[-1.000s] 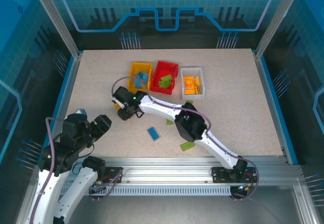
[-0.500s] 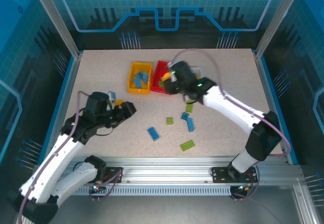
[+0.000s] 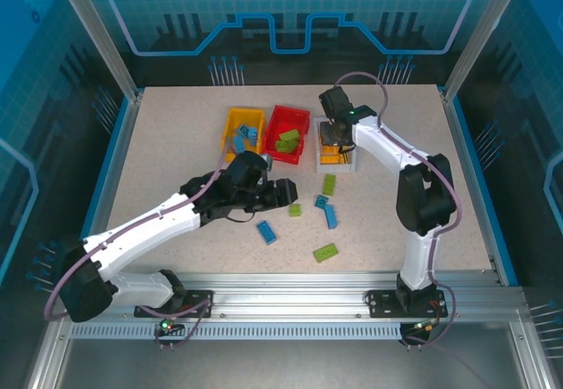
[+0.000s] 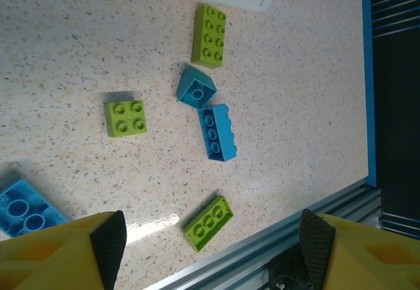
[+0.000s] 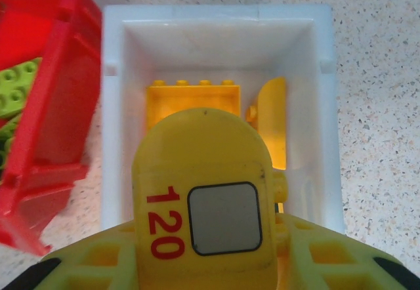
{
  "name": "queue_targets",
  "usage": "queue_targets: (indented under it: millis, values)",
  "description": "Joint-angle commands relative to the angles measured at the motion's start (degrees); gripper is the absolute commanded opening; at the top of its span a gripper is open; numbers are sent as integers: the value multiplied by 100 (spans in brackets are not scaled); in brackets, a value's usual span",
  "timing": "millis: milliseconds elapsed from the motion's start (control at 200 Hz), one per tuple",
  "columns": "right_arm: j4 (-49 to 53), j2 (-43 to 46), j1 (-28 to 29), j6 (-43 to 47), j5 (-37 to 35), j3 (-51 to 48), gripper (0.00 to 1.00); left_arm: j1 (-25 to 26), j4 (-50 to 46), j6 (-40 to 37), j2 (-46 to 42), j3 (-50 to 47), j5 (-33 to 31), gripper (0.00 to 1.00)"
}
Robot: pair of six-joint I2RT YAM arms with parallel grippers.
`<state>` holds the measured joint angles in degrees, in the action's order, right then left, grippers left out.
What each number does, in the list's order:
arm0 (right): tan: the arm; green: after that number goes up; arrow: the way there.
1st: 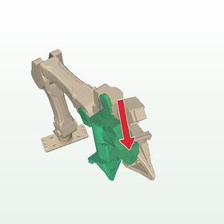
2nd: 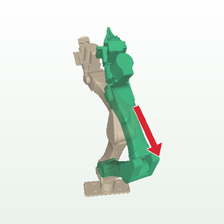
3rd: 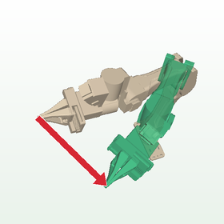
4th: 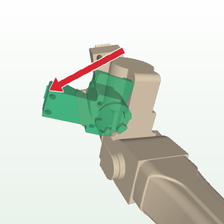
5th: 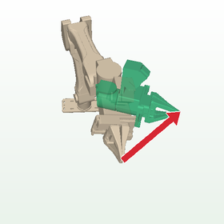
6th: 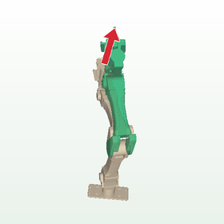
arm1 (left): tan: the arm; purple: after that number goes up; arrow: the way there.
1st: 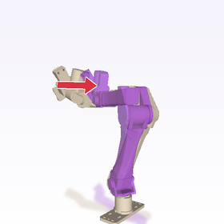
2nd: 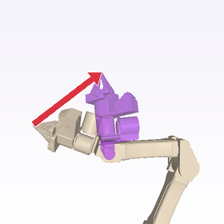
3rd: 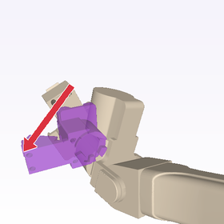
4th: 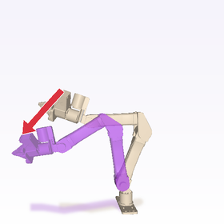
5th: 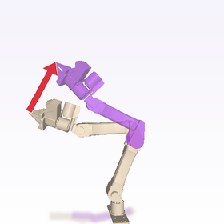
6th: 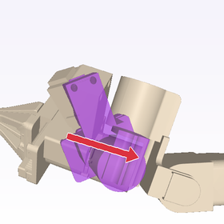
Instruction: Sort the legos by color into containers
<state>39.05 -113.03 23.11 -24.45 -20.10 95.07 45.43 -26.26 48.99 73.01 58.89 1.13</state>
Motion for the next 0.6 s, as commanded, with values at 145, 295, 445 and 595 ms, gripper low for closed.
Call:
queue_targets:
  millis: [145, 295, 445, 595]
  values:
    - [674, -794, -201, -26, -393, 948, 23, 306, 163, -301, 442, 342, -345, 75]
    - [958, -1131, -213, 2, -594, 1367, 29, 370, 131, -380, 629, 407, -372, 75]
    - [973, -1161, -212, 49, -627, 1475, 37, 388, 3, -473, 731, 478, -481, 75]
    - [1027, -1072, -164, 127, -612, 1585, 53, 404, -115, -513, 800, 515, -540, 76]
